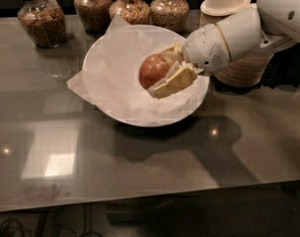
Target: Pick apple from white bowl
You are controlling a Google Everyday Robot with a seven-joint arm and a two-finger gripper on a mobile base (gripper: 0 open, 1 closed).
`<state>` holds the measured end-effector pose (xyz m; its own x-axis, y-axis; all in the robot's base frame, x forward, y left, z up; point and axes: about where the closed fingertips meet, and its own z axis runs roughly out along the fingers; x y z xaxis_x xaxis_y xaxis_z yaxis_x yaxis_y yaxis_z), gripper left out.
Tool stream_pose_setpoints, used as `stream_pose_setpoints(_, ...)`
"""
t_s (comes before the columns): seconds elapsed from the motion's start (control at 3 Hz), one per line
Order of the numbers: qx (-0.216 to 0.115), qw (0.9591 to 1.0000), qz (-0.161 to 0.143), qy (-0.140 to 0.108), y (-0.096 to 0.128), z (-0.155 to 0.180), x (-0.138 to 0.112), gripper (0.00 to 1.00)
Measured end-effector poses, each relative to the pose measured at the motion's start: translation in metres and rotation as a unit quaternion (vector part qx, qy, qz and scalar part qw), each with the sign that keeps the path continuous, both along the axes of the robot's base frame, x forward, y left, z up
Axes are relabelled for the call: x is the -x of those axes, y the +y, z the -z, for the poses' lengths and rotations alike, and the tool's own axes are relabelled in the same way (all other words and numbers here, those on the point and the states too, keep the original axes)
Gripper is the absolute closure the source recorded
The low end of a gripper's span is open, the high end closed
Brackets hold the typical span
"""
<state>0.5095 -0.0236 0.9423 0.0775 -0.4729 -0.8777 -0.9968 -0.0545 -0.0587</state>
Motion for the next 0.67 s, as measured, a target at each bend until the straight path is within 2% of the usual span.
stream_pose_setpoints(0.33, -0.022, 0.9987, -0.043, -0.018, -0.0014, -0.0740, -0.0008, 1.00)
stream_pose_setpoints(0.67, -0.022, 0.9987, -0.043, -0.018, -0.0013, -0.0740, -0.0008, 1.00)
